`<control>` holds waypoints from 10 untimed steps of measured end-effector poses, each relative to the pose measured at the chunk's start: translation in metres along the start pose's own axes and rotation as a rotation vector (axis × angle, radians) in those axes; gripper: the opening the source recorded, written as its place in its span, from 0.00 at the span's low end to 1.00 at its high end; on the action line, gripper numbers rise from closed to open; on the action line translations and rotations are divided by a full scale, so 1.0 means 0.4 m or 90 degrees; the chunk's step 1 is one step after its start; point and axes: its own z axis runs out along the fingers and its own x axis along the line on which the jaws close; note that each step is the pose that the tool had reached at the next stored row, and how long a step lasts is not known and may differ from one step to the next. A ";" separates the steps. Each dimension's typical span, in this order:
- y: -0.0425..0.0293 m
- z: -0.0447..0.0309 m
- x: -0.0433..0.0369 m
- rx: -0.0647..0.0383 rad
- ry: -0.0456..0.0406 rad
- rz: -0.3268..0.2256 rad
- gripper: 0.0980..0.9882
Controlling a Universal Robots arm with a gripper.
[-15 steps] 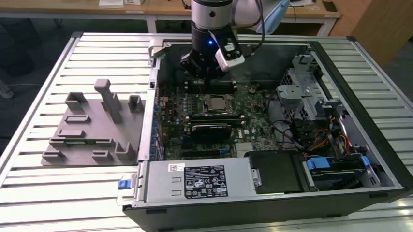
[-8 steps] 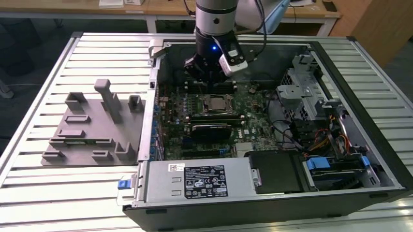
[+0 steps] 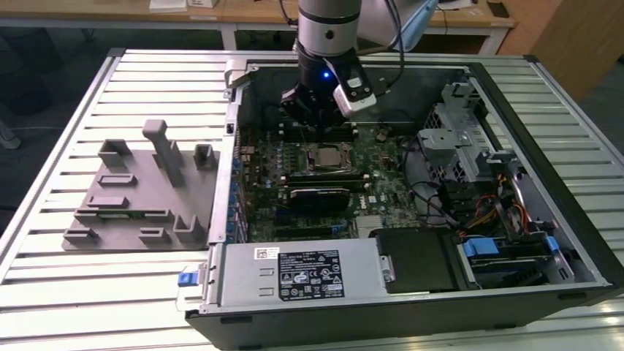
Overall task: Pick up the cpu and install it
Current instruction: 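Close the cpu cover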
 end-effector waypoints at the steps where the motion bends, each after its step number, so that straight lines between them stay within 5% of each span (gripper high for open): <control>1: 0.000 0.001 -0.001 0.000 0.0000 0.000 0.01; 10: 0.001 0.006 -0.005 0.000 0.0000 0.000 0.01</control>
